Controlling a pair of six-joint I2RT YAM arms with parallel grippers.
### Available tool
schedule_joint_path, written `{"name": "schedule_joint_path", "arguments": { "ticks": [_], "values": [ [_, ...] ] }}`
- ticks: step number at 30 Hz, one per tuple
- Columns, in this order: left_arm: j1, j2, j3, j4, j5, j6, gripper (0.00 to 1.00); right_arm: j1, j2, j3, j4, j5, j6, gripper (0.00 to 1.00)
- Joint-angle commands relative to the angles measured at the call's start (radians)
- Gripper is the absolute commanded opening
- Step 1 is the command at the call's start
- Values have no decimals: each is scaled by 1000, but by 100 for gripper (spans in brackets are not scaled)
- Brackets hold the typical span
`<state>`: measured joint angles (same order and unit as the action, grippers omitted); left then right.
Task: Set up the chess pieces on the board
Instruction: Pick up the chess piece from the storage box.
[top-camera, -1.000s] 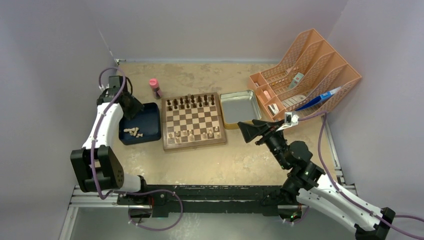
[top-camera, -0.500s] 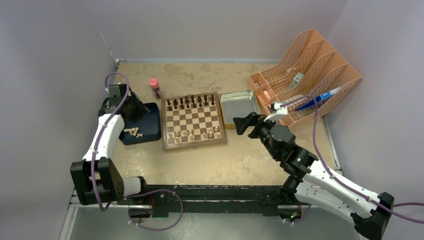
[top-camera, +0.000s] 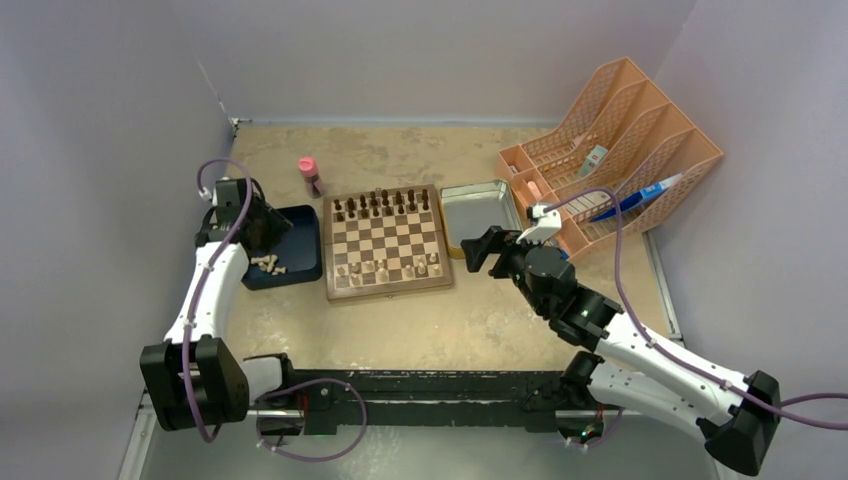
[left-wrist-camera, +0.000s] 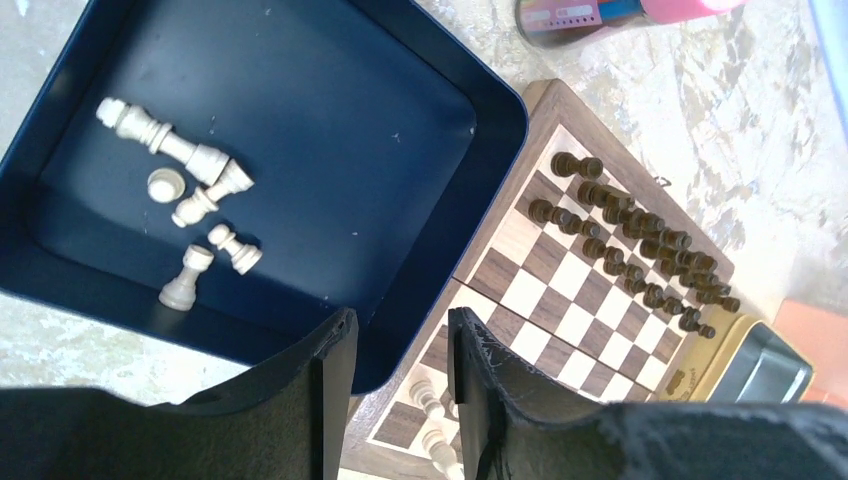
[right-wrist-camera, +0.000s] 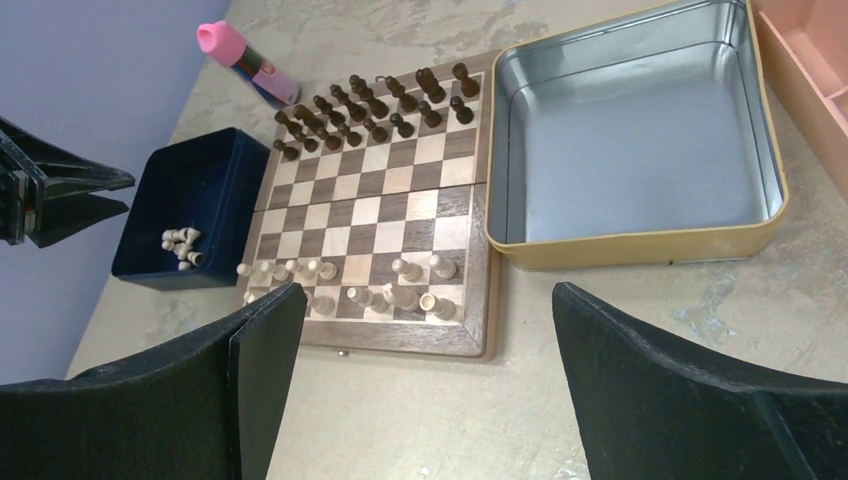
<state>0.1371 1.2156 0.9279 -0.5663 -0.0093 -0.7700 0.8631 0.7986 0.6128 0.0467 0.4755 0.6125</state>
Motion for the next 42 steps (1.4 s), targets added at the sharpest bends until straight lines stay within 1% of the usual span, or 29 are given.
{"name": "schedule_joint_path", "arguments": {
  "ticks": [1,4,6,11,14,16,18,20,22,23,24,26,28,30,34,37,42],
  "values": [
    [2,-66,-24,20,-58,-130,37,0,27,-8,48,-18,-39,93],
    [2,-93,-62,28,0,-151,37,1,55,10,-19,-37,-25,92],
    [2,-109,-90,8,35,-193,37,0,54,21,-57,-58,-7,92],
    [2,-93,-21,-145,22,-218,37,-1,-27,50,-157,-87,63,90],
    [2,-62,53,-316,-125,-251,36,1,-102,61,-177,-141,103,88],
    [2,-38,93,-394,-209,-292,34,0,-139,78,-183,-168,113,87],
    [2,-6,116,-377,-251,-225,34,0,-150,110,-210,-165,111,86],
    [2,47,153,-422,-321,-237,33,0,-131,156,-259,-144,108,86],
    [3,102,166,-381,-351,-167,32,1,-105,201,-298,-132,92,86],
    [2,131,175,-387,-368,-157,31,-1,-91,218,-314,-127,89,86],
    [2,157,181,-404,-387,-184,30,0,-76,239,-327,-128,86,86],
    [2,198,178,-392,-403,-170,29,0,-45,285,-352,-133,64,86],
    [6,238,186,-411,-424,-206,29,0,-19,320,-364,-154,33,86],
    [16,261,187,-401,-425,-226,29,1,-1,346,-385,-164,21,86],
    [33,273,176,-291,-373,-207,29,0,-12,347,-386,-156,17,86],
    [46,304,215,-297,-389,-211,29,1,-23,345,-371,-168,7,86],
    [86,348,265,-300,-377,-241,29,0,-14,342,-377,-175,3,87]
  ]
}}
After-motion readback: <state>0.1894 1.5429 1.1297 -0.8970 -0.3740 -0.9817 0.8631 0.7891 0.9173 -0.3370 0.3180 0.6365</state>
